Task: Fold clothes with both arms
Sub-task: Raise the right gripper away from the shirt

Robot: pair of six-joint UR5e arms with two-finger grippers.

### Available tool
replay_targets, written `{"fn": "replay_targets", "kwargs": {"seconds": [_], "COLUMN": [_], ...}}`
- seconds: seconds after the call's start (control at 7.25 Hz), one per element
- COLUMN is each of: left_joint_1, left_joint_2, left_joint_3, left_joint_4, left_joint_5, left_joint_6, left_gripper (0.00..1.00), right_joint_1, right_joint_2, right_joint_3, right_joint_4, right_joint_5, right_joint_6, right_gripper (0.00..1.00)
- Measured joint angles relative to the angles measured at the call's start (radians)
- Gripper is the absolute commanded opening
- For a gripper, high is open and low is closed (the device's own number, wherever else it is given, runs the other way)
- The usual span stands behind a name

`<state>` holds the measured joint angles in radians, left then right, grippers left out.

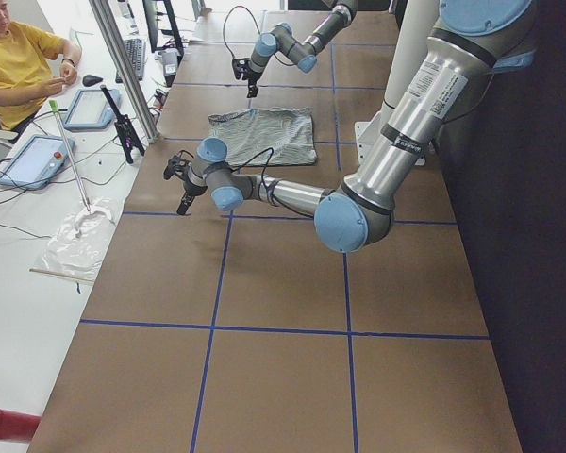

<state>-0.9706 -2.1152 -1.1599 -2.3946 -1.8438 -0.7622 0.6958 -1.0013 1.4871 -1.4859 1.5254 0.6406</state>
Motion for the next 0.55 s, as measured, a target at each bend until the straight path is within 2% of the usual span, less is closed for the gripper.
{"fn": "replay_targets", "kwargs": {"seconds": [0.28, 0.55], "left_joint_1": [0.0, 0.0], "left_joint_2": [0.001, 0.018], "left_joint_3": [-0.026, -0.098], "left_joint_4": [0.0, 0.006], "left_joint_5": [-0.015, -0.064], "left_joint_6": [-0.006, -0.068], "left_gripper": [1.0, 1.0], "right_joint_1": [0.015, 0.021], "right_joint_2": [0.04, 0.053], "right_joint_3": [0.0, 0.005], "right_joint_4": [0.045, 0.164], "right_joint_5": [0.077, 0.165], "right_joint_6": [0.043, 0.159], "right_gripper": [1.0, 1.0]}}
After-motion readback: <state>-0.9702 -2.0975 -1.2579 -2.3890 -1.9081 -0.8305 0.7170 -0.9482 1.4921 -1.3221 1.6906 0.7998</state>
